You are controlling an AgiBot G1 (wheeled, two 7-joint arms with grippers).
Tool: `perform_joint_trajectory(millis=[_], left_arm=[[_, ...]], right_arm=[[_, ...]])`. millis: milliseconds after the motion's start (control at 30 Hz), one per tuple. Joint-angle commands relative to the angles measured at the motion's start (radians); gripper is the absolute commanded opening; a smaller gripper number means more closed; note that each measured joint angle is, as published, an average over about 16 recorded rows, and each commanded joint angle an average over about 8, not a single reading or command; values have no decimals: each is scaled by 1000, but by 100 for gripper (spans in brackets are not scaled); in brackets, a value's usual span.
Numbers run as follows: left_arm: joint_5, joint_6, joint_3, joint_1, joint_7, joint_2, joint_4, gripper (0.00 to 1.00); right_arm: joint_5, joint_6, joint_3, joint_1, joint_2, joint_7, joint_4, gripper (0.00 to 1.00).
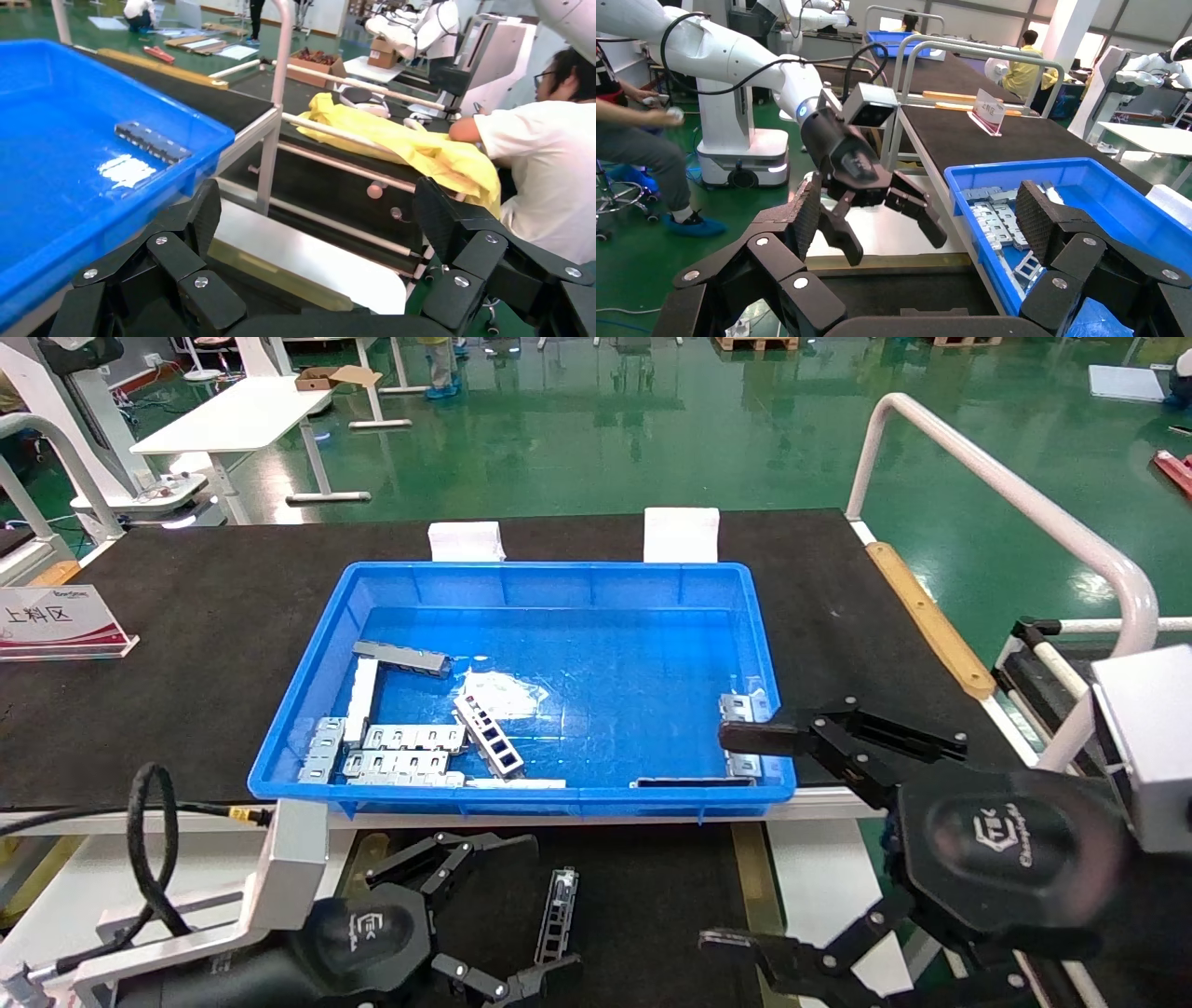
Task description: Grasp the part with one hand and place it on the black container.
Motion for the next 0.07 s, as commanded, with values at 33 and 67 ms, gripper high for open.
perform_joint_trajectory(millis=[33, 67], left_arm=[[-5, 20, -5, -17, -8, -8, 0, 100], [-6, 22, -6, -18, -9, -9, 0, 100]], right_arm=[[0, 0, 0, 0, 0, 0, 0, 100], [0, 0, 0, 0, 0, 0, 0, 100]])
